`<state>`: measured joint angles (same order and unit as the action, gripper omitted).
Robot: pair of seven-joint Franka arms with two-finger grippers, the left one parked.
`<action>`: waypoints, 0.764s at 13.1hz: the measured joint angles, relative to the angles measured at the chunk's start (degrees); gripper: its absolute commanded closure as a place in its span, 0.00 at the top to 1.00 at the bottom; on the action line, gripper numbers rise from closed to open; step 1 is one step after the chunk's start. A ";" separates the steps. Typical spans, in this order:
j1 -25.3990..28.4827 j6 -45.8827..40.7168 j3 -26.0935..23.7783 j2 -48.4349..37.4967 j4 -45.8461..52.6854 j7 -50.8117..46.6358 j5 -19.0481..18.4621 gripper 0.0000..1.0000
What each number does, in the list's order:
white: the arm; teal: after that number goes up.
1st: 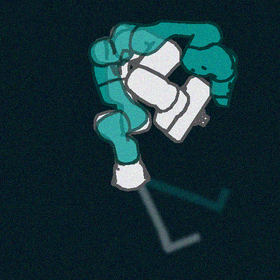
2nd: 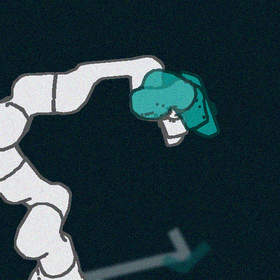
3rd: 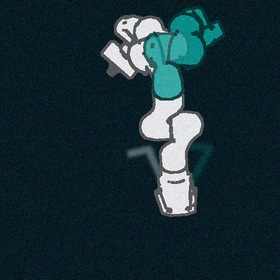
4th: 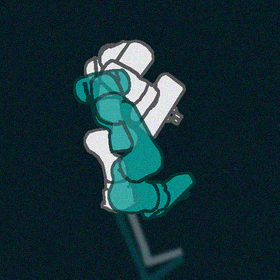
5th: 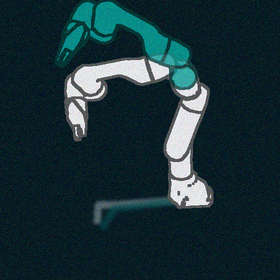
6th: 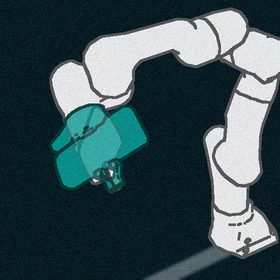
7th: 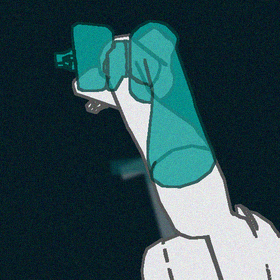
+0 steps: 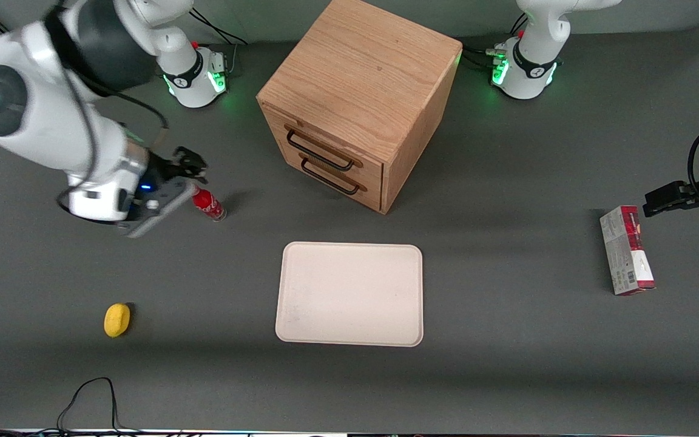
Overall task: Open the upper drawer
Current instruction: 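Move the right gripper to the upper drawer's black handle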
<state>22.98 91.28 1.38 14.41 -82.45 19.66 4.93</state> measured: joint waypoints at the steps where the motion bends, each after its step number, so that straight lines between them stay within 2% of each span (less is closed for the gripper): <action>1: 2.41 -0.18 -0.11 2.24 2.22 0.53 -0.75 1.00; 4: 4.60 -0.68 -2.07 6.17 4.49 8.20 -0.29 1.00; 6: 4.58 -1.08 -3.23 7.72 4.56 13.92 3.48 1.00; 8: 4.60 -1.35 -3.62 9.37 4.59 15.45 7.78 1.00; 10: 5.25 -1.37 -4.13 10.88 4.62 15.75 9.92 1.00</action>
<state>28.24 89.92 -2.76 25.29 -77.83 35.41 14.85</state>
